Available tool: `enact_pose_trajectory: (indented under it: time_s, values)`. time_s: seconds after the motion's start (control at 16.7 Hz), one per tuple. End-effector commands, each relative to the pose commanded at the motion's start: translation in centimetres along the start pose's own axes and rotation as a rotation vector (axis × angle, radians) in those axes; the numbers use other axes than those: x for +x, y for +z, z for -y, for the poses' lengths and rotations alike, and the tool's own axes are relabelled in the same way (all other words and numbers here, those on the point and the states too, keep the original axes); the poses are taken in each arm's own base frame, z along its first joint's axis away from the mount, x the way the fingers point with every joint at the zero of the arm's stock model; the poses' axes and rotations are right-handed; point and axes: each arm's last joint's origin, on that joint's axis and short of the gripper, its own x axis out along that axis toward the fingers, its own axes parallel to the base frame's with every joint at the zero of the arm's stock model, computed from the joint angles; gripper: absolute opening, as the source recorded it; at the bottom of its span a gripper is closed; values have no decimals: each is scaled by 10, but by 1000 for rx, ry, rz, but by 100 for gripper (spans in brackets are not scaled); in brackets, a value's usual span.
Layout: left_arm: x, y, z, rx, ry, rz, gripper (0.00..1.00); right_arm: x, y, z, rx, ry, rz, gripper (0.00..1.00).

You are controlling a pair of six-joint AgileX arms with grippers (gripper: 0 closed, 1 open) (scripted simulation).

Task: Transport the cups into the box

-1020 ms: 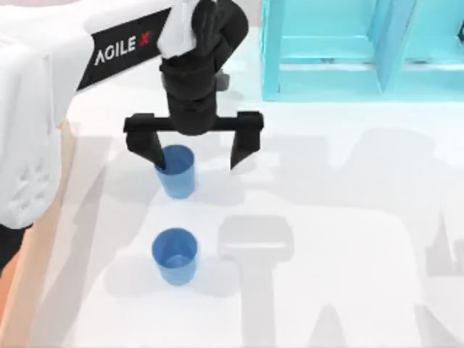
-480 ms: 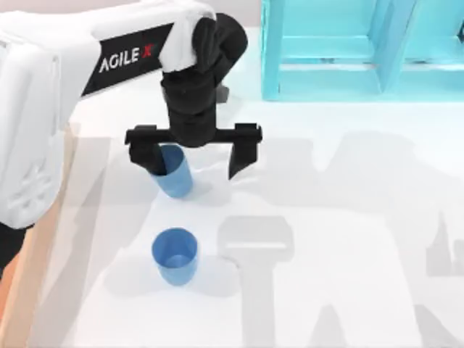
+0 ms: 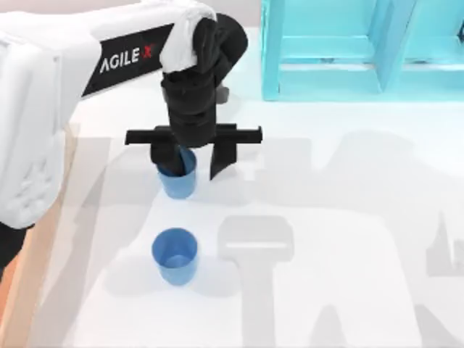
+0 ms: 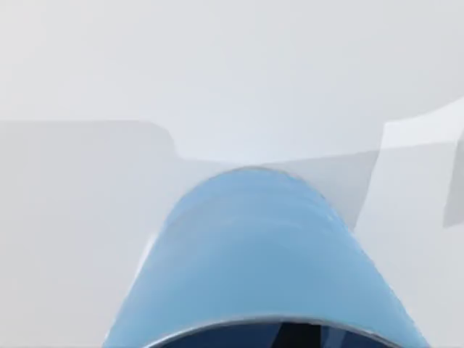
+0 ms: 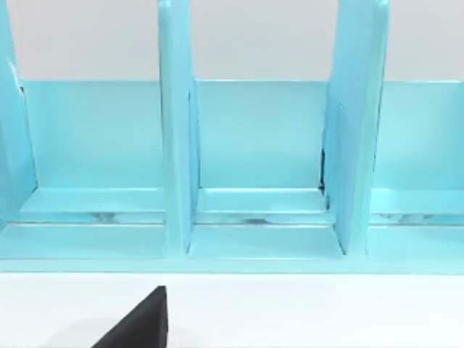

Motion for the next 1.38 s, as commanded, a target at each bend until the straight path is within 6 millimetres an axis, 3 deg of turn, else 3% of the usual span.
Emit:
enact_pose_trajectory:
  time_s: [0.18,0.24,0.78,0.9,1.26,1.38]
  values:
    - [0,0,0,0,0,0,2,0,0,0,0,0,0,100]
    - [0,0,0,0,0,0,0,0,0,0,0,0,0,100]
    - [-2,1,-2,0,-1,2,0,0,0,0,0,0,0,100]
    - [-17,3,-14,-1,-3,7,0,0,0,0,0,0,0,100]
    - [-88,3,-88,-1,0,0,0,0,0,0,0,0,0,100]
    - [-100,0,-100,0,-1,2,0,0,0,0,0,0,0,100]
